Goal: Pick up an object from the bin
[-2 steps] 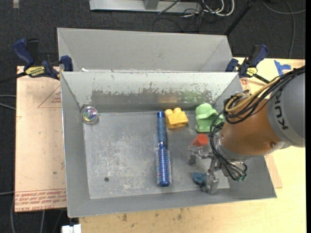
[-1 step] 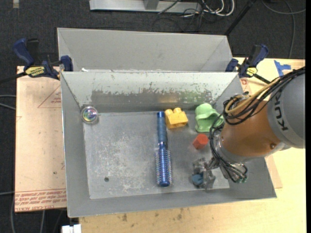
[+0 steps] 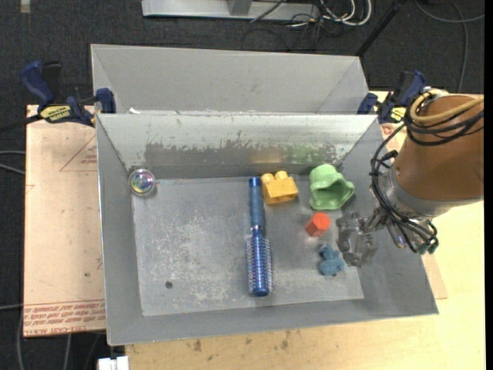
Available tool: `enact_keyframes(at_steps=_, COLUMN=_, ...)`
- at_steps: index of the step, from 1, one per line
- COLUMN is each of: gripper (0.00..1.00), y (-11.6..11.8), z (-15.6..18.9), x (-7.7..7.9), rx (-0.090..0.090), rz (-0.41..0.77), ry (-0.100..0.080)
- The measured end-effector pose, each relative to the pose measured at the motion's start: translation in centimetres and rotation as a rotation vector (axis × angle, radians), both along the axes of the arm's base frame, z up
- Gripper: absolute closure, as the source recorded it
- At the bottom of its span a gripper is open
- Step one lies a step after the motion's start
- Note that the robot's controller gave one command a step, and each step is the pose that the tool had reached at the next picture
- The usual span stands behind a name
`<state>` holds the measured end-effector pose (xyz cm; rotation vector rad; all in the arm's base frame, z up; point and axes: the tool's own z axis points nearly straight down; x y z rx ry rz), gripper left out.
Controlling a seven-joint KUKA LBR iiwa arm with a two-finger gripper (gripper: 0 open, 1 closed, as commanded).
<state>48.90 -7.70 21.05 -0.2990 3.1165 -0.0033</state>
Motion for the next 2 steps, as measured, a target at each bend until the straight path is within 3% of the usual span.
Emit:
enact_keyframes(at_steps=1, gripper=0.0, y=0.0, z=-0.4, x=-0.1, rx=0.002, rz=0.0, ry=0.008)
enact_keyframes(at_steps=2, gripper=0.0, y=-1.3, z=-13.7, x=0.9, rx=0.004, rz=-0.174, ry=0.017)
